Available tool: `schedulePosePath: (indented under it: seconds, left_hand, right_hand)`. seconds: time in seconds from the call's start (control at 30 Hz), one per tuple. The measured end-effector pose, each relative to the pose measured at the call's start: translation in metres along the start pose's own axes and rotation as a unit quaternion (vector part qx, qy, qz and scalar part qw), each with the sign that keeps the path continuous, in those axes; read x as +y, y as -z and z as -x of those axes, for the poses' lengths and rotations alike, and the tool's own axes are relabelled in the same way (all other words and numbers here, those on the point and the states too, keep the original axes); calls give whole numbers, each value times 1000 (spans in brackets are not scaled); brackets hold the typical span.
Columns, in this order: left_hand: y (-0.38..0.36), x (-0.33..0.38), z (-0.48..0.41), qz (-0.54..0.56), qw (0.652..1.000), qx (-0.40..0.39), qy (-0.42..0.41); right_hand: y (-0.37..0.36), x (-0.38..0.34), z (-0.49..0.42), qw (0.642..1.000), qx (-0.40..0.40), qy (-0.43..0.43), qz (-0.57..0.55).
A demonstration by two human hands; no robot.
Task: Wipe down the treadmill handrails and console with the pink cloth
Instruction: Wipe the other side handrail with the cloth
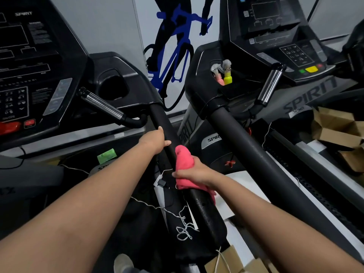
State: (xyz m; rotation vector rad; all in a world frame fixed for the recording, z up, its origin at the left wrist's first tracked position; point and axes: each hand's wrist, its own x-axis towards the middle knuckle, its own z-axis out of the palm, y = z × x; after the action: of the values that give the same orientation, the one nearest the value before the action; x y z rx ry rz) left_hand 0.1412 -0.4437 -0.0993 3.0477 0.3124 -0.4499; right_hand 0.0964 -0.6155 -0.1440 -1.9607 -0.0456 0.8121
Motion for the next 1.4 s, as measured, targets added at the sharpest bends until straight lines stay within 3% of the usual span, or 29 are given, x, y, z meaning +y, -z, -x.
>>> schedulePosePath:
  seconds: [0.17,0.3,0.4,0.47,0.53,0.63,0.73,0.9,1.03,1.27,1.4]
  left_hand:
    - [-1,-1,1,25,1000,0,1]
    - [-3,-4,6,48,999,1,-8]
    - [-5,-4,8,69,998,-11,-6]
    - [-4,-3,9,81,997,-18,-3]
    - [-3,-1,9,85,996,-21,1]
    - [-3,1,8,84,996,-17,5]
    - [-3,2,7,84,996,-20,12]
    - [-6,0,11,113,993,-11,14]
    - [-13,4,20,186,982,8,13]
    - [-21,17,29,270,961,36,37]
    - [-23,21,31,248,966,54,55]
  right_hand:
    - [-28,-10,5,971,131,-1,199]
    - [-29,12,24,949,112,84,281]
    - [-13,32,30,983,44,90,155]
    - [-1,39,29,998,-14,56,30]
    - [2,34,24,999,-33,11,-7]
    - [-7,17,15,999,38,-10,26]
    - [-20,6,20,984,101,3,144]
    - [-34,18,49,943,122,80,299]
    - [-22,40,66,961,82,95,245]
    - [-7,31,35,999,40,-4,26]
    - [-21,12,33,981,115,-15,157]
